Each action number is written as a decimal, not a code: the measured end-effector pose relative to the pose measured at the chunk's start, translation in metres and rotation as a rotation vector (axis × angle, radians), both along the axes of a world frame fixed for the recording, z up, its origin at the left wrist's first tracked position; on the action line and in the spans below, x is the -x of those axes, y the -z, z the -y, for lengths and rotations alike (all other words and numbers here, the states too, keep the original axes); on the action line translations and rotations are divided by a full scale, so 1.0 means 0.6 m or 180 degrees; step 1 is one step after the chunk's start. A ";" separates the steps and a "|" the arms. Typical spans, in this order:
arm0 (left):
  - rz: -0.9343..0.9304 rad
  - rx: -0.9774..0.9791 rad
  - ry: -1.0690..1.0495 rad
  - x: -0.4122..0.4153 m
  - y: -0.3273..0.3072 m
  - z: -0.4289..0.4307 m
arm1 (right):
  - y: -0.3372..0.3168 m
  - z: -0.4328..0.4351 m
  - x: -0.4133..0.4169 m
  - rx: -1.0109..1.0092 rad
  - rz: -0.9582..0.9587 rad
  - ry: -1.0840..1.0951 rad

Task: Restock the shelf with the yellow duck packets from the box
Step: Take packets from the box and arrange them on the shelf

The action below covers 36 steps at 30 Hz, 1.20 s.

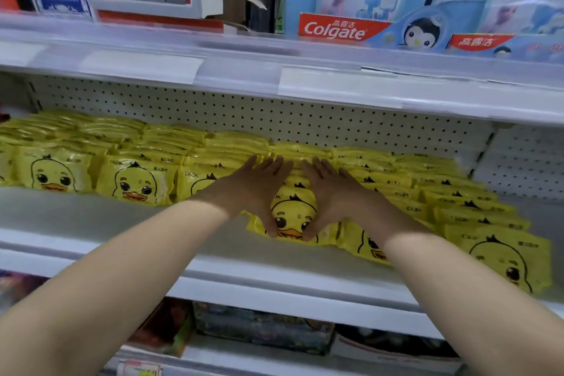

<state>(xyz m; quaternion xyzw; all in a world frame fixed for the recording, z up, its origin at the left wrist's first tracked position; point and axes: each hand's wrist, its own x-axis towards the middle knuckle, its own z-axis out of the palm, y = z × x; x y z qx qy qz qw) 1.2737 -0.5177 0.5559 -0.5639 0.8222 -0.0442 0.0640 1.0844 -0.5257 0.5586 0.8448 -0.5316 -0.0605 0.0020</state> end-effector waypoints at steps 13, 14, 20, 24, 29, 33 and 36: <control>0.0173 0.0232 -0.0189 0.025 0.002 0.032 | 0.009 0.037 0.007 0.0215 0.0110 0.0028; 0.0189 0.0270 -0.0197 0.028 0.003 0.035 | 0.009 0.040 0.007 0.0267 0.0098 0.0017; 0.0326 0.0503 -0.0343 0.038 0.007 0.055 | 0.013 0.054 0.003 0.0553 0.0093 0.0042; 0.0337 0.0607 -0.0409 0.040 0.013 0.064 | 0.014 0.065 -0.003 0.0690 0.0123 0.0041; 0.0178 0.0578 -0.0428 0.038 0.011 0.066 | 0.012 0.072 -0.005 0.0737 0.0214 0.0048; 0.0200 0.0565 -0.0411 0.041 0.013 0.051 | 0.012 0.062 0.017 0.0532 0.0172 0.0003; 0.0154 0.0504 -0.0337 0.038 0.011 0.044 | 0.006 0.057 0.037 0.0353 -0.0034 -0.0030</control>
